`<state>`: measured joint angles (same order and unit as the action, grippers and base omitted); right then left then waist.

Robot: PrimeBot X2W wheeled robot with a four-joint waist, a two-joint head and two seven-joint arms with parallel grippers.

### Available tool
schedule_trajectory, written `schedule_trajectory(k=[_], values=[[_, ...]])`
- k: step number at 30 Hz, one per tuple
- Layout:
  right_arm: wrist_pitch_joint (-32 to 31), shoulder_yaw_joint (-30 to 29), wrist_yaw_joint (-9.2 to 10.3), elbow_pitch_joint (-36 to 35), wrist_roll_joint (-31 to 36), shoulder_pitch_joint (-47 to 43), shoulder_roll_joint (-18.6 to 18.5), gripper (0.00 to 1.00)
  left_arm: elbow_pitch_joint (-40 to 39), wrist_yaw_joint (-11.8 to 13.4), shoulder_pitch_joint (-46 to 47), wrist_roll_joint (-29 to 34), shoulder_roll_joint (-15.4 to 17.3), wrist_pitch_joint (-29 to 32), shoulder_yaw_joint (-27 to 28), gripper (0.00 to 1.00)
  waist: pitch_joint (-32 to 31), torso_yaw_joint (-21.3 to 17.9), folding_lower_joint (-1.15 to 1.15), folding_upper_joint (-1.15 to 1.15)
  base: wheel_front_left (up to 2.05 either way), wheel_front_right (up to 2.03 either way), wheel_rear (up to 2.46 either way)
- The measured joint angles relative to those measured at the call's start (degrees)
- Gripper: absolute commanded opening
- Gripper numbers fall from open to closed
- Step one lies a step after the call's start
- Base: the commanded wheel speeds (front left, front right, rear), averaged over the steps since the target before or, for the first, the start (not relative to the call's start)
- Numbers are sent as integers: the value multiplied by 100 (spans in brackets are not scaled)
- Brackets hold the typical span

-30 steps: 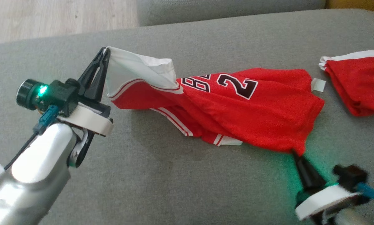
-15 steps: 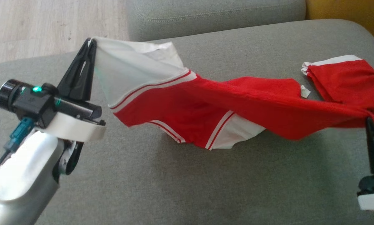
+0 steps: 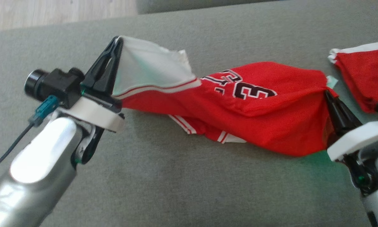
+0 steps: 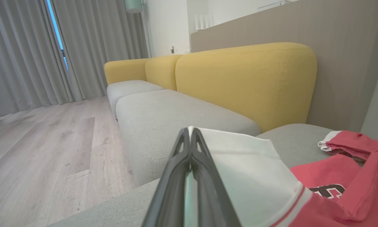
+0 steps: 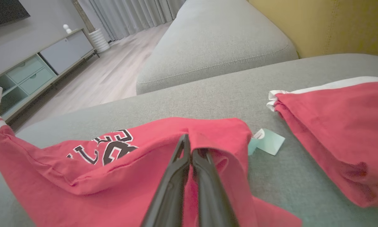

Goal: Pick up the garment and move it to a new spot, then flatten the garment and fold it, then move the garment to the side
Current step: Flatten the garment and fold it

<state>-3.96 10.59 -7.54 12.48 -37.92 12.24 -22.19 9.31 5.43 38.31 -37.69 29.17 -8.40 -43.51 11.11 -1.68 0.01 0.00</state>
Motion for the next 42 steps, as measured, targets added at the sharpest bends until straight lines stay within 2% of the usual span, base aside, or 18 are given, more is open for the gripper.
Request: schedule_trajectory(k=[4, 9, 13, 17, 20, 28, 37, 42], values=[[240, 374, 0, 688, -87, 434, -35, 0, 279, -137, 266, 63, -183, -98, -87, 0, 236, 160, 0, 0, 0, 0, 0], [701, 746, 0, 1034, -313, 738, -154, 0, 582, -199, 304, 120, -221, -333, -78, 0, 355, 290, 1, 0, 0, 0, 0], [1029, 818, 0, 984, -503, 986, -494, 0, 691, -327, 458, 298, -137, -478, -47, 0, 212, 247, -1, 0, 0, 0, 0], [1159, 837, 0, 682, -558, 1417, -1022, 0, 726, -402, 876, 600, 159, -546, 136, 0, -52, 179, -1, 0, 0, 0, 0], [1101, 888, 0, 387, -681, 1822, -1457, 0, 720, -452, 1243, 855, 348, -598, 277, 0, -308, 133, -1, 0, 0, 0, 0], [625, 954, 0, -285, -1185, 2321, -2336, 0, 708, -692, 1878, 1233, 487, -638, 454, 0, -1125, 83, -3, 0, 0, 0, 0], [359, 861, 0, -806, -1600, 2814, -2814, 0, 341, -647, 2655, 1586, 651, -656, 856, 0, -1718, 10, -3, 0, 0, 0, 0], [148, 1172, 0, -726, -1602, 3050, -2767, 0, 761, -859, 2816, 1606, 583, -502, 708, 0, -1631, 7, -2, 0, 0, 0, 0]])
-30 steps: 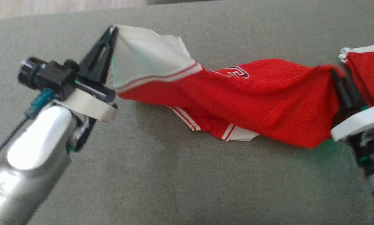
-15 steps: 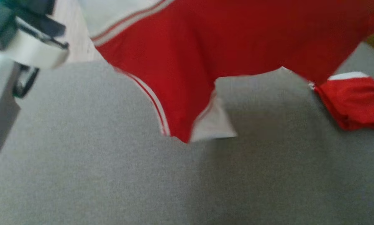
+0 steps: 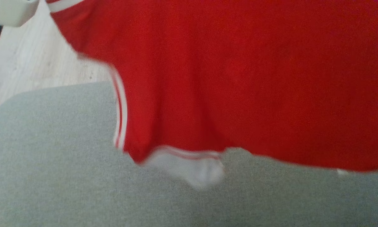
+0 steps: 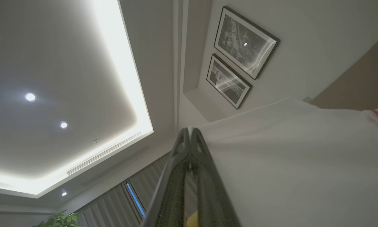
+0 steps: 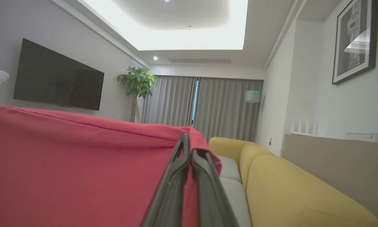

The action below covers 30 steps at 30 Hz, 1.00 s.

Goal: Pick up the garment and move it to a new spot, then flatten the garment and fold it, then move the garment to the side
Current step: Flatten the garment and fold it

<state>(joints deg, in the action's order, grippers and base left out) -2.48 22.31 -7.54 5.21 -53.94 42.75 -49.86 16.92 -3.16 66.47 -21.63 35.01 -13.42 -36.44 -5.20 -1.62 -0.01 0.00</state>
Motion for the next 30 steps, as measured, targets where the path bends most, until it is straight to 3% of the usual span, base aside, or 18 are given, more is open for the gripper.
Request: schedule_trajectory(k=[10, 16, 20, 23, 30], values=[[-196, 808, 0, 981, 257, 971, 739, 0, 1575, -188, 628, 135, -352, 172, -300, 0, 717, 63, 2, 0, 0, 0, 0], [452, 1123, 0, 1812, 828, 2326, 1179, 0, 2225, 190, 1891, 560, -500, -98, -145, 0, 1532, 127, 4, 0, 0, 0, 0], [1112, 1214, 0, 2309, 1081, 2969, 1179, 0, 1964, 258, 2382, 764, -580, -138, -7, 0, 2009, 223, 3, 0, 0, 0, 0], [1274, 1436, 0, 2502, 1140, 3167, 1101, 0, 1478, 151, 2289, 829, -623, -154, 52, 0, 2314, 347, 2, 0, 0, 0, 0], [1416, 2071, 0, 2902, 868, 3160, 943, 0, 642, -24, 961, 750, -603, -154, 293, 0, 2997, 637, 3, -1, 0, 0, 0]])
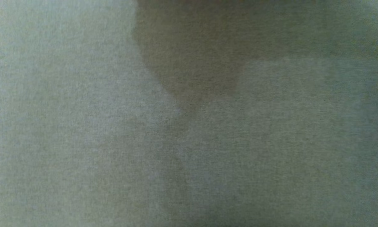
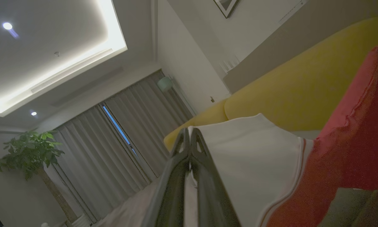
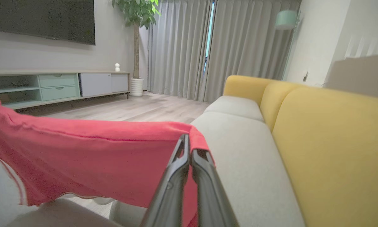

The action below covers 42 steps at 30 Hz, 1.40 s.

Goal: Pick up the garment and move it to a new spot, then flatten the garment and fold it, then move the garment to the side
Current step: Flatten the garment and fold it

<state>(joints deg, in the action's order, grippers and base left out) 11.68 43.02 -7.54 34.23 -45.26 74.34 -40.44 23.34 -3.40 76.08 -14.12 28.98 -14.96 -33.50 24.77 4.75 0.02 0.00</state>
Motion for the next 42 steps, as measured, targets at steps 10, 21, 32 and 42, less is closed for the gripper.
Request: schedule_trajectory(k=[10, 21, 32, 42], values=[[98, 898, 0, -336, -1371, -1536, -266, 0, -1259, -101, -2738, -71, 246, 2, 432, 0, -80, 85, -4, 0, 0, 0, 0], [94, 1800, 0, -1619, -2541, -3042, -1207, 0, -2247, -237, -5721, -516, 728, 5, 546, 0, -951, -156, -5, 1, 0, 0, 0], [211, 2057, 0, -2370, -2838, -4164, -1735, 0, -3118, 152, -7730, -1125, 934, 260, 424, 0, -1478, -303, -3, 1, 0, 0, 0], [252, 1625, 0, -2666, -2775, -4780, -1829, 0, -3609, 158, -7886, -1336, 1058, 486, 411, 0, -1220, -324, -2, 1, 0, 0, 0]])
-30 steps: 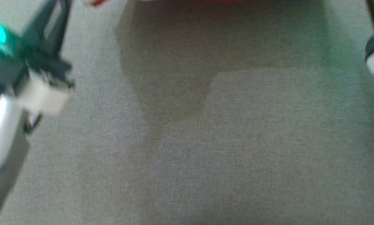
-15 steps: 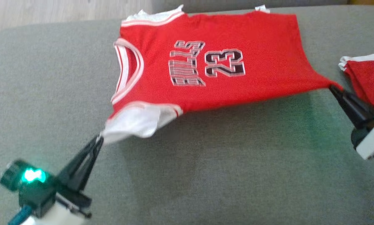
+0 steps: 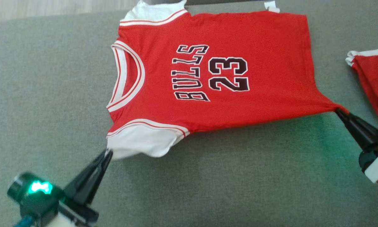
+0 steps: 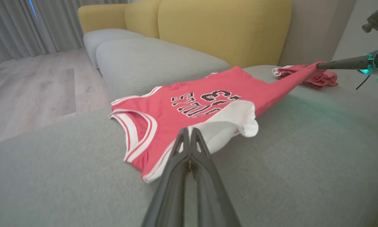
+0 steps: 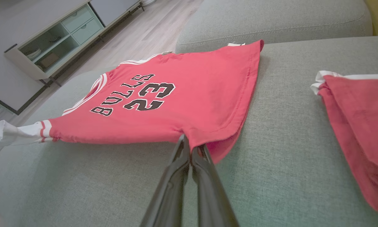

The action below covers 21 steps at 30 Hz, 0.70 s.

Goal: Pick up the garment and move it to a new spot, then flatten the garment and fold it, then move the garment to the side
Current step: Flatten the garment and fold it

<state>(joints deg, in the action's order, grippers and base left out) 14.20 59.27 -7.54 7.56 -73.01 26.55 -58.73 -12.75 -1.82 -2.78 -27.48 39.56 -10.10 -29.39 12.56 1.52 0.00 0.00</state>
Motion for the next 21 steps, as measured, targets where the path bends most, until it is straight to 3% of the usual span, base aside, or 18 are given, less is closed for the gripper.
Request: schedule_trajectory(k=[12, 21], values=[[0, -583, 0, 327, 254, 485, 310, 0, 1016, -422, 2463, 549, -303, -122, -142, 0, 651, -23, 1, 0, 0, 0, 0], [-122, -701, 0, 725, 411, 1292, 724, 0, 2254, -527, 4365, 1129, -491, -368, -399, 0, 1255, -49, 1, 0, 0, 0, 0]])
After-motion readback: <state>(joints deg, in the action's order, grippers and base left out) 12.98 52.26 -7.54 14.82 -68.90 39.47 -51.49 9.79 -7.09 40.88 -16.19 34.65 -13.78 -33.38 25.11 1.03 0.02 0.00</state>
